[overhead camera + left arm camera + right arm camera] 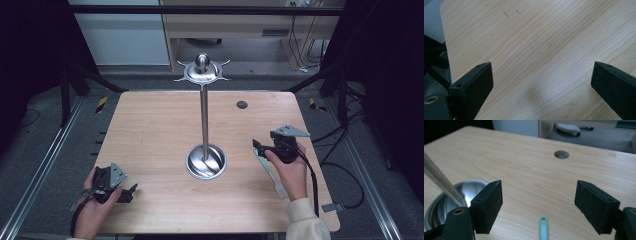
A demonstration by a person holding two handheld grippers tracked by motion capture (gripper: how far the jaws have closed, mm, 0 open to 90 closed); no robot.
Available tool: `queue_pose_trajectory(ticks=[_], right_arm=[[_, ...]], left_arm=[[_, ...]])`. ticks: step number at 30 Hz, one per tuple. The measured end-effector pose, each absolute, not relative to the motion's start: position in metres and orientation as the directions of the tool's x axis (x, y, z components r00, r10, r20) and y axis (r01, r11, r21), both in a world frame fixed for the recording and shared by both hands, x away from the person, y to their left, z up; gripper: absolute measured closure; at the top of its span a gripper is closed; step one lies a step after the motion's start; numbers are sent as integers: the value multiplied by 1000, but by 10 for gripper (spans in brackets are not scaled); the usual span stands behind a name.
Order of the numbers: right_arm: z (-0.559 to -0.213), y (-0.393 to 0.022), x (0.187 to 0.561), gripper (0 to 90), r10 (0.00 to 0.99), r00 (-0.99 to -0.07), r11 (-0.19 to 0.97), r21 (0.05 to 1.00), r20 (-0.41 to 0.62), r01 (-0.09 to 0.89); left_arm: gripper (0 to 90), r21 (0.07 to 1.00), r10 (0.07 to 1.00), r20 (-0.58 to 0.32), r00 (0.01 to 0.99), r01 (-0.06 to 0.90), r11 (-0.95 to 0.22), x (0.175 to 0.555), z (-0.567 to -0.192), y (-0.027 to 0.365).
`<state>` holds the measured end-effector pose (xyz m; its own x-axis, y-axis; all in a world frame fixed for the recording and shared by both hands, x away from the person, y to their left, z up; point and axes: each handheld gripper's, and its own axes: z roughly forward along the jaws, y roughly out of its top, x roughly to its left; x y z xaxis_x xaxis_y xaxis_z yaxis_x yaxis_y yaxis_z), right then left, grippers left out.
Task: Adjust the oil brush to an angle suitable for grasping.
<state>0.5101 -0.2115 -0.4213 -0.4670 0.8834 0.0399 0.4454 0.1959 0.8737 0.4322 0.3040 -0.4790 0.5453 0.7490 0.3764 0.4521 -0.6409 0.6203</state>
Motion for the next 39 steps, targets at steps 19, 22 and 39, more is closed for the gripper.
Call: queue_pose_trajectory(ticks=[19, 22, 39], right_arm=[[-464, -162, 508, 774, 710, -691, 584, 664, -137, 467], [-466, -162, 509, 848, 704, -698, 595, 647, -133, 477], [-479, -186, 520, 900, 804, -573, 537, 608, -160, 584]], left_arm=[[37, 616, 747, 376, 548, 455, -643, 433, -479, 304], [37, 617, 747, 375, 548, 455, -643, 433, -480, 304], [37, 613, 745, 374, 552, 456, -646, 433, -479, 304]])
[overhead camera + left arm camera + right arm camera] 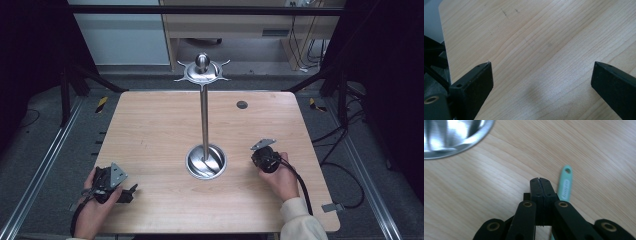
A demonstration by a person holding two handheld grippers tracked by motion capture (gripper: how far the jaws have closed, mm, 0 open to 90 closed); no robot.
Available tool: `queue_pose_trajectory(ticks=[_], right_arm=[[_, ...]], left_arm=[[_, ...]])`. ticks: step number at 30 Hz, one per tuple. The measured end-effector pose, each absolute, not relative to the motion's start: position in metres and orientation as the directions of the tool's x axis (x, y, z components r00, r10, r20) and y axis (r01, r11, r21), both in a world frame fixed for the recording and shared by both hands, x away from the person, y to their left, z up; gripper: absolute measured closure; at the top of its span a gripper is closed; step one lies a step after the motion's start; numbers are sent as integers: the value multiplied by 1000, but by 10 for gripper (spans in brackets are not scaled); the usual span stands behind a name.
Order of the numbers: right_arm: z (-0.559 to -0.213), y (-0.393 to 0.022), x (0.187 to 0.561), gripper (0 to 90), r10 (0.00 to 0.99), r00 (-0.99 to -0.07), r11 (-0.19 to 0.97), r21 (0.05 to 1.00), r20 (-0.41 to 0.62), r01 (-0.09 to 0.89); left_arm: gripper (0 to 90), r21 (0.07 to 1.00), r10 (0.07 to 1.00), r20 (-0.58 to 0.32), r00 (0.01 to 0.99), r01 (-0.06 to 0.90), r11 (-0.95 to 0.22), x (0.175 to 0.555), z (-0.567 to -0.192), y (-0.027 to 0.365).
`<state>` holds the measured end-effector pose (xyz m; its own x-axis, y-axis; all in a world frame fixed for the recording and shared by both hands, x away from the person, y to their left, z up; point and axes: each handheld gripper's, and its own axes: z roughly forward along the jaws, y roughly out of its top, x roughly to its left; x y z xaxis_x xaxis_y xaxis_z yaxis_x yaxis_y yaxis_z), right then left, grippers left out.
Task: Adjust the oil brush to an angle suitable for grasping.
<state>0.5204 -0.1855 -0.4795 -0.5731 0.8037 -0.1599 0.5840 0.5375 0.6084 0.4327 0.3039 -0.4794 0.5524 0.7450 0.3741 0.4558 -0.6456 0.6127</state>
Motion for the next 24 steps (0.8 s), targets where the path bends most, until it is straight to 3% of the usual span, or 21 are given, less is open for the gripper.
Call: queue_pose_trajectory(ticks=[15, 24], right_arm=[[-485, -191, 525, 900, 830, -534, 520, 570, -162, 636], [-484, -200, 529, 900, 862, -447, 502, 536, -241, 679]], left_arm=[[37, 615, 745, 377, 550, 453, -646, 433, -480, 304], [38, 614, 743, 378, 552, 451, -648, 433, -480, 303]])
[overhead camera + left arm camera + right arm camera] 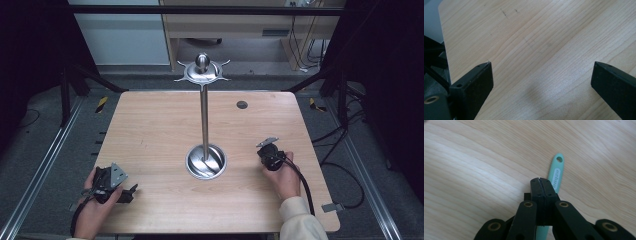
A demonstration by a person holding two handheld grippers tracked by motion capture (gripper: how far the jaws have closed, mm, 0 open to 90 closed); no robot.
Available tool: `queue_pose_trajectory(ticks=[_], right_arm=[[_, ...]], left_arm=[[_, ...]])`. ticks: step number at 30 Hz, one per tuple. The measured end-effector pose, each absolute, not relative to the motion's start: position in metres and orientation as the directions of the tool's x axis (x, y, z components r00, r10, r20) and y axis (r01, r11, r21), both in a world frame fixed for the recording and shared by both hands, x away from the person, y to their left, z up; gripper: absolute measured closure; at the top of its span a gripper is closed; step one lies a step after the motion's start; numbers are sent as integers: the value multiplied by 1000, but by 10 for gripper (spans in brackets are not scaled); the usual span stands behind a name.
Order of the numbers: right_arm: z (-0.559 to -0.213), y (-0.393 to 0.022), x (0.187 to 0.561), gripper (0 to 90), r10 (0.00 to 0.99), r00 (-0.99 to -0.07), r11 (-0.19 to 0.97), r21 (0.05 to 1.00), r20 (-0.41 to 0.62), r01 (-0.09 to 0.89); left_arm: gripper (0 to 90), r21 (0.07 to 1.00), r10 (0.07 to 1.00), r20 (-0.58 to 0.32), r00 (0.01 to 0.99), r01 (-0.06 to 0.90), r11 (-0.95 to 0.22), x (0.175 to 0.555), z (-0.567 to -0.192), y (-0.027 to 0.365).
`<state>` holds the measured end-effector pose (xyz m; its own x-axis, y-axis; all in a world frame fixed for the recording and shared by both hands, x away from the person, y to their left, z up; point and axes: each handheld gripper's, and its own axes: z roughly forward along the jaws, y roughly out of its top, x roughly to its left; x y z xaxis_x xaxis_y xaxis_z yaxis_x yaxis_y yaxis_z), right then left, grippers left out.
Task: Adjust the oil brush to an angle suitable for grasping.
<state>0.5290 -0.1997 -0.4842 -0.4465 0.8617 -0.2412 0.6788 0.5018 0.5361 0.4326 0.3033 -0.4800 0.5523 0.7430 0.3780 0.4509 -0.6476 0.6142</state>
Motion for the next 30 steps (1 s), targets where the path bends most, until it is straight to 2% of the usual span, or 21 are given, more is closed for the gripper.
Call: queue_pose_trajectory(ticks=[1, 8, 12, 20, 21, 24, 30], right_arm=[[-484, -203, 530, 900, 878, -420, 474, 541, -230, 695], [-477, -210, 529, 900, 898, -408, 423, 579, -164, 697], [-455, -219, 518, 889, 926, -367, 337, 625, -85, 704], [-449, -233, 510, 784, 946, -323, 289, 562, -41, 775], [-450, -235, 509, 738, 949, -313, 278, 548, -32, 789], [-452, -236, 509, 689, 952, -305, 272, 517, -23, 811], [-455, -235, 509, 671, 953, -302, 271, 482, -13, 833]], left_arm=[[37, 614, 743, 378, 553, 451, -648, 433, -480, 303], [37, 613, 742, 379, 553, 450, -649, 433, -480, 303], [38, 612, 742, 378, 553, 452, -649, 433, -480, 303], [38, 612, 740, 378, 555, 450, -650, 433, -480, 303], [37, 612, 740, 378, 556, 450, -650, 433, -480, 303], [38, 611, 740, 377, 557, 451, -651, 433, -480, 303], [38, 609, 738, 377, 559, 451, -652, 433, -480, 303]])
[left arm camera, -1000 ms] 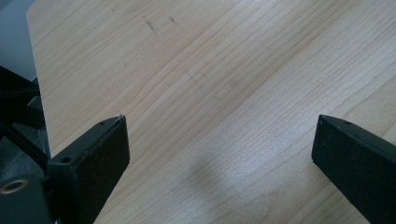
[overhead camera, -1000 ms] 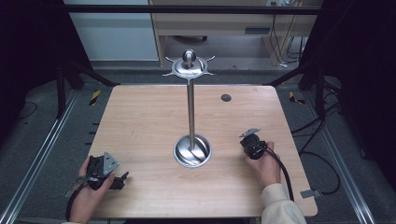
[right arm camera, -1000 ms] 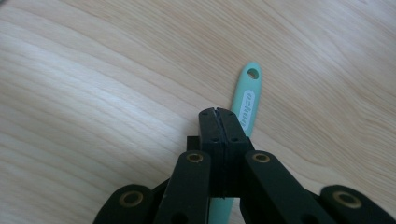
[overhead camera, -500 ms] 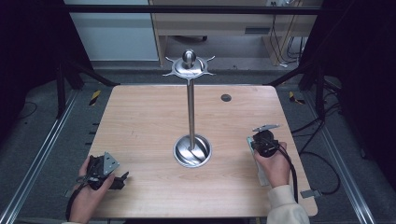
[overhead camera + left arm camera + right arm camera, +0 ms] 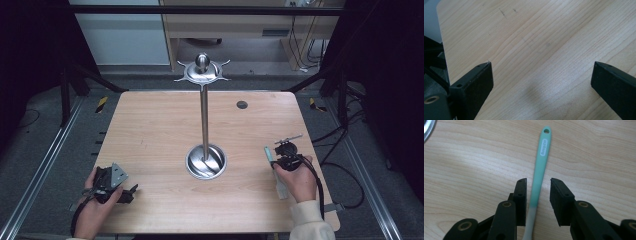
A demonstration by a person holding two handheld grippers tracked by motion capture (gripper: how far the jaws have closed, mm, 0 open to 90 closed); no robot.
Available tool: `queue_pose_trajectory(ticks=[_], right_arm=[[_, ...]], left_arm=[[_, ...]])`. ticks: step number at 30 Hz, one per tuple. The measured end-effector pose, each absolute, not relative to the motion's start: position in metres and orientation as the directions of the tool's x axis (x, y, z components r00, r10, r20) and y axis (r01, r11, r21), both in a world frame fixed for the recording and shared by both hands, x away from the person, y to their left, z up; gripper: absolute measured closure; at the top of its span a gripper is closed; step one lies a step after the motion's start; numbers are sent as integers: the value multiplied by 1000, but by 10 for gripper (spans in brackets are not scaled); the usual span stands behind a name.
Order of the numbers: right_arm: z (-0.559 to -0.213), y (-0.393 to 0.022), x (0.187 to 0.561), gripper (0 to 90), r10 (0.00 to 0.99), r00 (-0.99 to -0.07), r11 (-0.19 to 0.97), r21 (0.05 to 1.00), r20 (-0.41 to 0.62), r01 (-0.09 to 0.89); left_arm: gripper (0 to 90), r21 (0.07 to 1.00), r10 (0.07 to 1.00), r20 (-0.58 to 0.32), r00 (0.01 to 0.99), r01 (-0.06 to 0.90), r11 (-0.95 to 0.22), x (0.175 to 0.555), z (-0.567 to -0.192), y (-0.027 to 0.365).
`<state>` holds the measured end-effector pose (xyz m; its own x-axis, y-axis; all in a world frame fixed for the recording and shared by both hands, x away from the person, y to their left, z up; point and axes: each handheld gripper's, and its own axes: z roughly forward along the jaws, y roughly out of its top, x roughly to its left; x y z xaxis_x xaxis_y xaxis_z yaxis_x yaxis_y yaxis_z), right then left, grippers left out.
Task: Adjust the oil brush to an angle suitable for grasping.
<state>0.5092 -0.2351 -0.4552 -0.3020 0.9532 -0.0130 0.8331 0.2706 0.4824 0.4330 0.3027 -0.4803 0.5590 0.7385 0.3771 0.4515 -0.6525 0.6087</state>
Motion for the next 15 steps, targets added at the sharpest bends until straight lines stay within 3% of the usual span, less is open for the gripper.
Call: queue_pose_trajectory(ticks=[15], right_arm=[[-468, -233, 511, 712, 952, -305, 281, 408, -6, 869]], left_arm=[[38, 607, 738, 377, 560, 452, -653, 433, -480, 303]])
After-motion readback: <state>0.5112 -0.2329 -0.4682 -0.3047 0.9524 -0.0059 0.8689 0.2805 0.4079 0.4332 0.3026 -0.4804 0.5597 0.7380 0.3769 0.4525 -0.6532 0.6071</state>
